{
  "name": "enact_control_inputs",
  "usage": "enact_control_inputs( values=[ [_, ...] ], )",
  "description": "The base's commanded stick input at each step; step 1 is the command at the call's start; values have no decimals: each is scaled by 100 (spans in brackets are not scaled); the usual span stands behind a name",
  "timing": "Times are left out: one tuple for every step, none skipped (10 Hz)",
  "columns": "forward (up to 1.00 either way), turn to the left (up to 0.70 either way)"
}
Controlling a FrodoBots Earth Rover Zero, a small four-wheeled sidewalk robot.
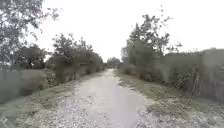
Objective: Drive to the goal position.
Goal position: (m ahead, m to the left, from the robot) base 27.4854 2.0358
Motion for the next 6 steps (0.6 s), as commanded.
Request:
enact_control_inputs(
  values=[
    [70,0],
    [70,0],
    [70,0],
    [70,0],
    [70,0],
    [70,0]
  ],
)
